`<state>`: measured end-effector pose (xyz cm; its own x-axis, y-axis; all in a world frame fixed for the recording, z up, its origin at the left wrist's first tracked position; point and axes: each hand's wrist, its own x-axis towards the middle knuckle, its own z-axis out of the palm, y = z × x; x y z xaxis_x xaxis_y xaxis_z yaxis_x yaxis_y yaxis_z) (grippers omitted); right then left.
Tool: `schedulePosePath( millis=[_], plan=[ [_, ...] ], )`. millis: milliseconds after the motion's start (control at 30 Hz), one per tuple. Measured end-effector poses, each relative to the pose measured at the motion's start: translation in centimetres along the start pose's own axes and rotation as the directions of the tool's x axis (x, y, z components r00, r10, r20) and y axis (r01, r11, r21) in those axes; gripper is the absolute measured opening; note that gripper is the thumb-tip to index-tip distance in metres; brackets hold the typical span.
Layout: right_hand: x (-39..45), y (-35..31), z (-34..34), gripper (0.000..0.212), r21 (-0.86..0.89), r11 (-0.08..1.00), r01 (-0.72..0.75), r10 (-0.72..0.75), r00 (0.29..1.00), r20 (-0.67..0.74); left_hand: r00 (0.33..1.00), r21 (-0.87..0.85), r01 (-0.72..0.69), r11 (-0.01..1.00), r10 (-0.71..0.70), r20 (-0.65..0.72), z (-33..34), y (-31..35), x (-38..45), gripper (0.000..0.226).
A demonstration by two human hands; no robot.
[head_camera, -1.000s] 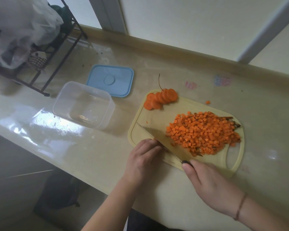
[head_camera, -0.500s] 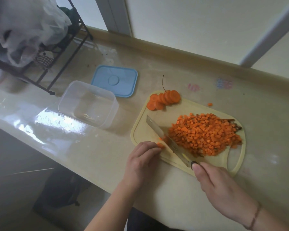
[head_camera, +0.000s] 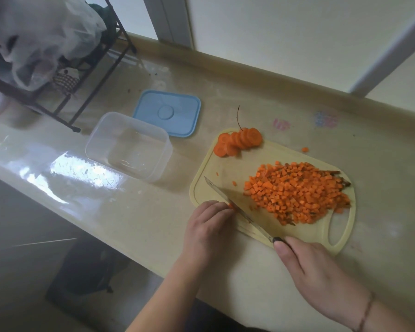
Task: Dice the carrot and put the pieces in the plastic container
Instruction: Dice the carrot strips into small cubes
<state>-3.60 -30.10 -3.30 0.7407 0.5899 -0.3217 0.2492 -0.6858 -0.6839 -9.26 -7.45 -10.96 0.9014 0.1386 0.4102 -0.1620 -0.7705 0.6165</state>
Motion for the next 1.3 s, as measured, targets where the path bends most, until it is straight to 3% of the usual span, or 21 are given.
schedulePosePath(
  millis=[500, 667, 867, 1033, 1100, 1200, 1300],
  plan=[
    [1.6, -1.1, 1.0, 0.058, -0.134, 0.99, 0.033, -0.032, 0.999, 0.01, 1.0, -0.044, 0.005, 0.999, -0.005, -0.012, 0.3, 0.2, 0.2, 0.021],
    [2.5, -0.9, 0.7, 0.056, -0.05, 0.999, 0.017, -0.02, 0.998, -0.06, 1.0, -0.012, -0.017, 1.0, 0.017, 0.024, 0.6, 0.0, 0.3, 0.021],
    [0.6, 0.9, -0.4, 0.061, 0.103, 0.992, -0.067, 0.08, 0.989, -0.127, 1.0, -0.036, 0.027, 0.999, -0.027, 0.016, 1.4, 0.2, 2.4, 0.005],
    [-0.1, -1.2, -1.2, 0.039, 0.251, 0.96, -0.126, 0.168, 0.974, -0.154, 0.996, -0.106, 0.084, 0.991, -0.08, 0.045, 2.0, 0.7, 5.6, 0.021],
    [-0.6, -1.5, -1.6, 0.04, 0.251, 0.959, -0.13, 0.172, 0.973, -0.155, 0.992, -0.145, 0.115, 0.983, -0.105, 0.075, 1.5, 0.7, 5.4, 0.025],
    [-1.3, -1.6, -1.9, 0.061, 0.112, 0.98, -0.164, 0.185, 0.961, -0.208, 0.993, -0.171, 0.117, 0.978, -0.109, 0.053, -0.3, 0.5, 4.4, 0.026],
    [-1.7, -1.9, -2.1, 0.063, -0.168, 0.953, -0.25, 0.194, 0.936, -0.294, 0.972, -0.173, 0.192, 0.966, -0.211, -0.102, -2.7, 0.3, 4.3, 0.033]
  ],
)
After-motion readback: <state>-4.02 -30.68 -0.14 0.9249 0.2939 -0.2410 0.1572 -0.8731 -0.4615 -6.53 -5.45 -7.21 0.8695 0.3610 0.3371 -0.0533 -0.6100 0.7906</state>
